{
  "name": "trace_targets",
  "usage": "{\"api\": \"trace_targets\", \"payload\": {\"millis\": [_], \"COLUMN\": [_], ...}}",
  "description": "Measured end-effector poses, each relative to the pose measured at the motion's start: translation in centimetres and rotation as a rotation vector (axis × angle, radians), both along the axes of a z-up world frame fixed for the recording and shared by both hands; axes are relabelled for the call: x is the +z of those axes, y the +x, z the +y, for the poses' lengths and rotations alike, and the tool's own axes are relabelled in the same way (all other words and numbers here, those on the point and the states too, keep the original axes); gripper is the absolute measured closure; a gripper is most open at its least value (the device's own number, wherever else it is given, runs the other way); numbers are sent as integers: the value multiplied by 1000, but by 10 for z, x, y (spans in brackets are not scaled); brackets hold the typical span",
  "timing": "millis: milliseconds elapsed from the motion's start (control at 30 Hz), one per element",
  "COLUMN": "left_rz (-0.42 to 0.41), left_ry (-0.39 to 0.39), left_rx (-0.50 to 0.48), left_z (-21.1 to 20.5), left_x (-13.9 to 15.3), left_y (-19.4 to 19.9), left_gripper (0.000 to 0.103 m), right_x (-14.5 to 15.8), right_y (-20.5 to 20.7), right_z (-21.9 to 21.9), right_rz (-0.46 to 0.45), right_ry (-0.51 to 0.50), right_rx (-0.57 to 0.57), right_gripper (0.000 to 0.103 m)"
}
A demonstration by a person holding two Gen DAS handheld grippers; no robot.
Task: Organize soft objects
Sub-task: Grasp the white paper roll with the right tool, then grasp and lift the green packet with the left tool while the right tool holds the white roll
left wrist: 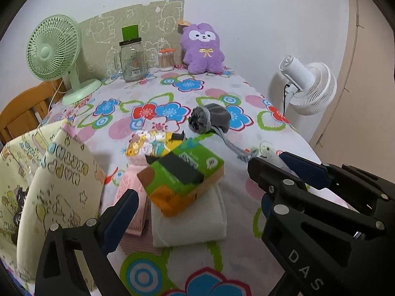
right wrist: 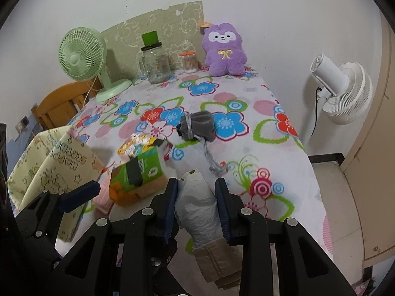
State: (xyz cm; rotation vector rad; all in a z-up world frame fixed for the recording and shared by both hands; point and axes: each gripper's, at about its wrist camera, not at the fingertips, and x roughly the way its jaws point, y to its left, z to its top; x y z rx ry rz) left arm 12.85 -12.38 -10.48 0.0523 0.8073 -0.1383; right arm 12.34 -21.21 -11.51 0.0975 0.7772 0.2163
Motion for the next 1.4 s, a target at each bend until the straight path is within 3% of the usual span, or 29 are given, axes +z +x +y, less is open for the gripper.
{"api": "trace_targets", "payload": {"millis": [533,933,1100,1400], "left_rz": [41,76,105,94], "left_ry": [-41,-18,-13,-11], "left_rx": [72,111,123,118], "left_z": [6,8,11,11], "left_x": [-4,-16,-19,-16], "left_y": [32,44,46,40], "left_gripper": [0,1,12,19], "right_x": [5,-8,-11,-8], "right_y": [33,48,48,43], "right_z": [3,3,4,5], "right_rz": [-28,8,17,10], "right_ry": [-2,-1,0,-2], "right_rx": [4,7,7,0], "right_gripper": [69,69,69,69]}}
